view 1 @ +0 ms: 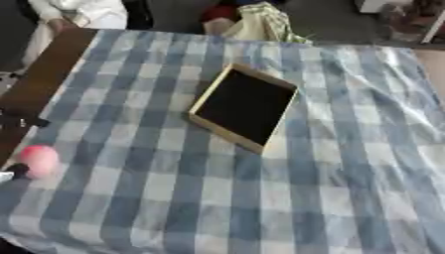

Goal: Pick up objects on the table and place them in the box.

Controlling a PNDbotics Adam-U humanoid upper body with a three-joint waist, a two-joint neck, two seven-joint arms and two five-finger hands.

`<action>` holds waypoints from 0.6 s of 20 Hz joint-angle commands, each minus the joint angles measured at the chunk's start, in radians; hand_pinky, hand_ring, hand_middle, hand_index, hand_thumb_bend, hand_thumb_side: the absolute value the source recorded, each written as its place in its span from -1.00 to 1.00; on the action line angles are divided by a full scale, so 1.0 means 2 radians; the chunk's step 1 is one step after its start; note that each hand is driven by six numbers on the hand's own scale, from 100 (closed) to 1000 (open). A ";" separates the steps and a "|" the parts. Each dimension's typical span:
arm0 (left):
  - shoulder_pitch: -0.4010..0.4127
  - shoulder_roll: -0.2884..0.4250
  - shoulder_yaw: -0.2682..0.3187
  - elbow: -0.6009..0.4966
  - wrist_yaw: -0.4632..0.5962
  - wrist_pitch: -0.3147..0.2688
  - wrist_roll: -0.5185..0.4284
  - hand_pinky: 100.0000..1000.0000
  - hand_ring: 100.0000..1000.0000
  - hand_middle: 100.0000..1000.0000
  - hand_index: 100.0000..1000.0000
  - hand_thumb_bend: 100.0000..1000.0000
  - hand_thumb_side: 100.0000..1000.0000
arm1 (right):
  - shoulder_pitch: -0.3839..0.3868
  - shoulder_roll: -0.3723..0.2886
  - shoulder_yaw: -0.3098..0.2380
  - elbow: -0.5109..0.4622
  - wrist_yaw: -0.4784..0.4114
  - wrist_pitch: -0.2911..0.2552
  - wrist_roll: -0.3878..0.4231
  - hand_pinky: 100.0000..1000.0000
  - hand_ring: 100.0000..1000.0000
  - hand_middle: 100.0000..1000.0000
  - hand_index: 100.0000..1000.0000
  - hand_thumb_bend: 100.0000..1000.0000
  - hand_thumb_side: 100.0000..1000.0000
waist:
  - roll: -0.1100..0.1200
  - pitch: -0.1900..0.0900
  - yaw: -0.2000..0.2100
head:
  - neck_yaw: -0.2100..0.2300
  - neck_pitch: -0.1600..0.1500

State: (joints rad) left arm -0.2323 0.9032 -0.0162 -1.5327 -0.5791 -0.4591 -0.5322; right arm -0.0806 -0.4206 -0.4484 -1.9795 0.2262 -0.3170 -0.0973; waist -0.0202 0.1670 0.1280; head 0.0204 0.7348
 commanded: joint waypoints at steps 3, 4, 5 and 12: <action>-0.009 0.010 0.005 0.010 -0.017 0.016 0.009 0.44 0.74 0.65 0.93 -0.54 -0.74 | -0.006 -0.013 0.000 -0.010 -0.004 -0.001 0.002 0.52 0.14 0.23 0.40 -1.00 0.65 | 0.002 -0.004 -0.001 | 0.003 0.001; -0.010 0.010 0.004 0.014 -0.020 0.018 0.009 0.44 0.74 0.65 0.93 -0.53 -0.74 | -0.007 -0.013 0.000 -0.010 -0.005 -0.001 0.002 0.52 0.14 0.23 0.40 -1.00 0.65 | 0.002 -0.005 -0.001 | 0.003 0.001; -0.011 0.009 0.003 0.018 -0.022 0.019 0.009 0.44 0.74 0.65 0.92 -0.53 -0.74 | -0.007 -0.013 0.000 -0.010 -0.005 -0.001 0.002 0.52 0.14 0.23 0.40 -1.00 0.65 | 0.002 -0.005 -0.002 | 0.003 0.001; -0.011 0.007 -0.006 0.042 -0.039 0.023 0.003 0.44 0.73 0.63 0.90 -0.57 -0.70 | -0.008 -0.011 0.000 -0.010 -0.006 -0.001 0.002 0.52 0.14 0.23 0.40 -1.00 0.65 | 0.002 -0.003 -0.004 | 0.006 0.001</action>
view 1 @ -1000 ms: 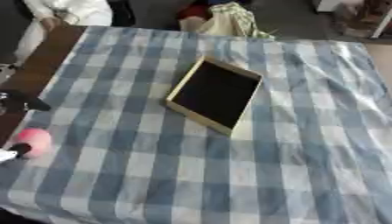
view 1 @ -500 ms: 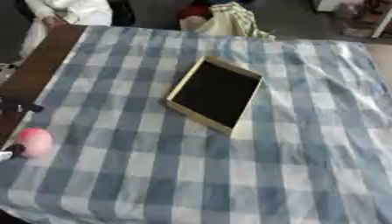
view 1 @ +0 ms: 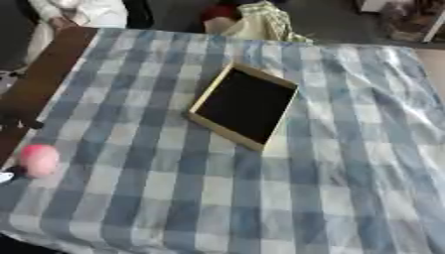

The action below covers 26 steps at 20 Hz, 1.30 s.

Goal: Pick up objects on the table and place them in the box.

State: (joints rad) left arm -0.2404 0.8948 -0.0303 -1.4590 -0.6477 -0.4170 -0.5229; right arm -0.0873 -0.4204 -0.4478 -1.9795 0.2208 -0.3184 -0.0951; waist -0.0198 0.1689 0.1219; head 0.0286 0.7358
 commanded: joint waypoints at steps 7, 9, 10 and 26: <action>-0.014 0.002 -0.005 0.021 -0.018 0.007 0.010 0.38 0.69 0.57 0.83 -0.70 -0.69 | -0.004 -0.010 -0.001 -0.010 -0.004 0.000 0.002 0.52 0.14 0.23 0.40 -1.00 0.65 | 0.001 -0.004 -0.004 | 0.003 -0.001; -0.015 -0.001 -0.008 0.020 -0.018 0.003 0.012 0.31 0.64 0.51 0.78 -0.78 -0.68 | -0.005 -0.009 -0.001 -0.010 -0.004 0.000 0.002 0.52 0.14 0.23 0.40 -1.00 0.65 | 0.001 -0.003 -0.004 | 0.004 -0.001; -0.015 -0.002 -0.009 0.020 -0.017 0.001 0.011 0.26 0.60 0.46 0.73 -0.84 -0.68 | -0.005 -0.009 -0.001 -0.010 -0.005 0.000 0.003 0.52 0.14 0.23 0.40 -1.00 0.65 | 0.002 -0.003 -0.005 | 0.004 -0.001; -0.013 0.001 0.003 -0.006 0.030 0.000 -0.009 -0.19 0.20 0.08 0.38 -1.00 -0.73 | -0.003 -0.009 -0.002 -0.010 -0.005 0.000 0.003 0.52 0.15 0.23 0.40 -1.00 0.65 | 0.003 -0.005 -0.004 | 0.005 0.001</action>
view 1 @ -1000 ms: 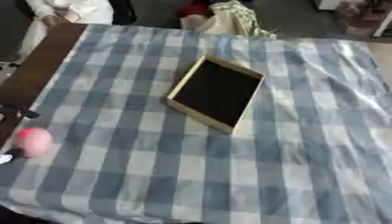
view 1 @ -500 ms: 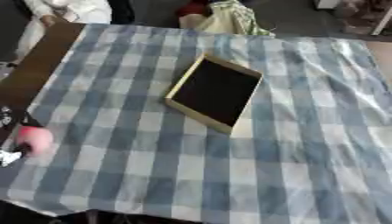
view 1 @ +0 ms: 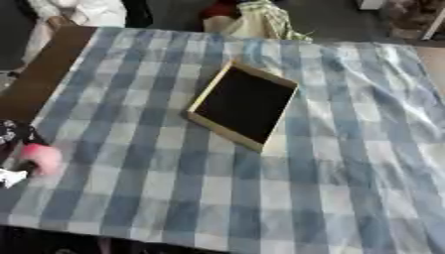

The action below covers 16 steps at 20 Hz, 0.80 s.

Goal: Pick up objects on the table and place them in the box.

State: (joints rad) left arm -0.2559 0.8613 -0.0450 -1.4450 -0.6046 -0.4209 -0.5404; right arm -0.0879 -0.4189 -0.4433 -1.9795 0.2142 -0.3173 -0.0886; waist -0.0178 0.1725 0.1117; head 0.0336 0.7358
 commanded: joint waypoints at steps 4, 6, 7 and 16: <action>-0.011 0.019 0.013 -0.026 0.019 0.003 0.001 -0.28 0.12 0.00 0.31 -1.00 -0.74 | -0.003 -0.011 -0.004 -0.010 -0.001 0.000 -0.001 0.52 0.15 0.23 0.40 -1.00 0.65 | 0.002 -0.007 0.001 | 0.003 0.001; -0.015 0.021 0.013 -0.033 0.024 0.003 0.002 -0.37 0.06 -0.06 0.24 -1.00 -0.76 | -0.003 -0.011 -0.004 -0.010 -0.001 0.000 -0.001 0.52 0.15 0.23 0.40 -1.00 0.65 | 0.002 -0.007 0.000 | 0.003 0.002; -0.018 0.022 0.012 -0.036 0.027 0.002 0.002 -0.37 0.06 -0.07 0.23 -1.00 -0.76 | -0.003 -0.011 -0.004 -0.010 -0.001 0.000 -0.001 0.52 0.15 0.23 0.40 -1.00 0.65 | 0.003 -0.007 0.000 | 0.004 0.003; -0.076 0.022 -0.011 -0.058 0.053 -0.008 -0.004 -0.38 0.05 -0.07 0.22 -1.00 -0.77 | -0.004 -0.012 -0.002 -0.010 -0.002 -0.001 0.000 0.52 0.15 0.23 0.40 -1.00 0.65 | 0.004 -0.008 -0.004 | 0.007 0.004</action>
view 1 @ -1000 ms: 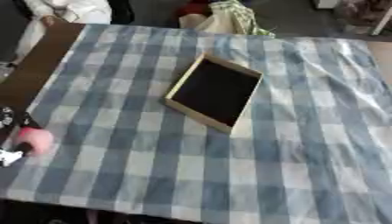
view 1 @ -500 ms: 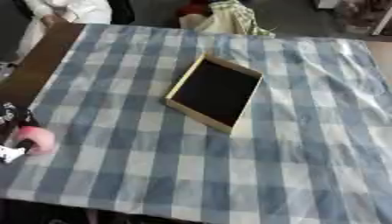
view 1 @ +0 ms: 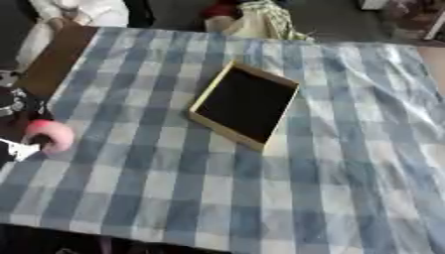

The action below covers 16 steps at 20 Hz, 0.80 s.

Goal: Pick up objects on the table and place them in the box.

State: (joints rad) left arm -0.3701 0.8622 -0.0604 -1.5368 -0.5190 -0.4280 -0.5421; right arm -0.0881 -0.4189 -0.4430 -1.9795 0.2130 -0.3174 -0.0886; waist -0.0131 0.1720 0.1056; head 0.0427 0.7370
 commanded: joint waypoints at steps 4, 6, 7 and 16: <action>-0.073 0.002 -0.022 -0.012 0.030 -0.007 -0.019 -0.39 0.03 -0.08 0.21 -1.00 -0.76 | -0.005 -0.012 0.000 -0.010 -0.003 -0.001 0.002 0.52 0.15 0.23 0.40 -1.00 0.65 | 0.003 -0.008 -0.003 | 0.003 0.003; -0.104 -0.015 -0.032 -0.007 0.040 -0.007 -0.030 -0.40 0.03 -0.09 0.21 -1.00 -0.75 | -0.005 -0.012 0.000 -0.010 -0.004 -0.001 0.003 0.52 0.15 0.23 0.40 -1.00 0.64 | 0.003 -0.009 -0.004 | 0.003 0.003; -0.118 -0.024 -0.037 -0.004 0.045 -0.006 -0.036 -0.40 0.02 -0.09 0.20 -1.00 -0.74 | -0.005 -0.012 0.000 -0.010 -0.005 -0.001 0.004 0.52 0.15 0.23 0.40 -1.00 0.64 | 0.003 -0.009 -0.004 | 0.003 0.003; -0.237 -0.116 -0.071 0.050 0.031 -0.020 -0.066 -0.39 0.02 -0.08 0.21 -1.00 -0.81 | -0.008 -0.010 0.004 -0.010 -0.009 -0.001 0.009 0.51 0.15 0.23 0.40 -1.00 0.65 | 0.001 -0.010 -0.009 | 0.006 0.002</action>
State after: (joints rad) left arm -0.8200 0.6346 -0.2012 -1.4416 -0.4446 -0.4463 -0.6583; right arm -0.0940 -0.4189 -0.4333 -1.9795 0.2005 -0.3179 -0.0761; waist -0.0132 0.1671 0.0875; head 0.0514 0.7372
